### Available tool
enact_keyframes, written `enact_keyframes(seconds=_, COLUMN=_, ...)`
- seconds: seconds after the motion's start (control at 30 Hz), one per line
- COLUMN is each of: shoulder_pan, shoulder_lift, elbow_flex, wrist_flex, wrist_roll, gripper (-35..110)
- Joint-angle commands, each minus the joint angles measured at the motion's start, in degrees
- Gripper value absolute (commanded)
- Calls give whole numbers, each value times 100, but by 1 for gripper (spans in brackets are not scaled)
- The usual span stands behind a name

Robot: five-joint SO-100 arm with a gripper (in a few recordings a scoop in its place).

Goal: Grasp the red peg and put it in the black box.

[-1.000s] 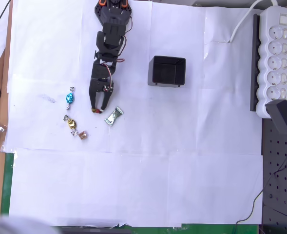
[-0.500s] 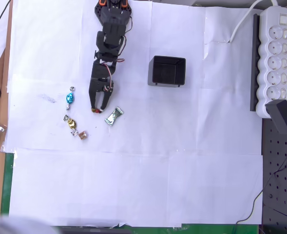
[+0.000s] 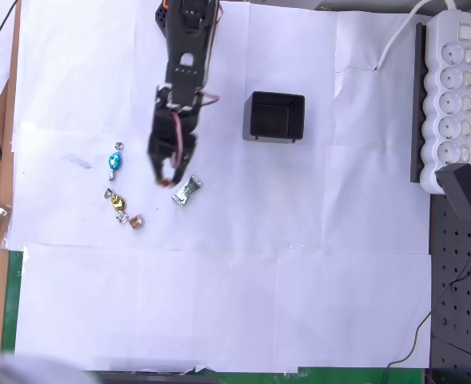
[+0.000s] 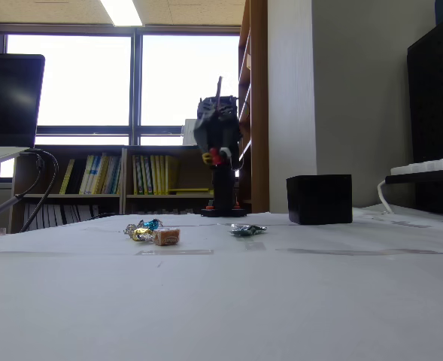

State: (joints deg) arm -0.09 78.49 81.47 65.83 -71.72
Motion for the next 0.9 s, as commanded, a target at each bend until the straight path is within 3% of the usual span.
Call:
enact_keyframes(seconds=0.0, shoulder_pan=-879, shoulder_lift=-475, elbow_flex=1380, wrist_flex=3498, wrist_roll=413, gripper=0)
enact_keyframes(seconds=0.1, shoulder_pan=-1749, shoulder_lift=-448, elbow_flex=1802, wrist_flex=4122, wrist_roll=967, gripper=0)
enact_keyframes(seconds=0.3, shoulder_pan=-3155, shoulder_lift=-44, elbow_flex=2672, wrist_flex=4122, wrist_roll=2092, gripper=0)
enact_keyframes(seconds=0.87, shoulder_pan=-4228, shoulder_lift=2637, elbow_flex=4544, wrist_flex=3208, wrist_roll=2760, gripper=0)
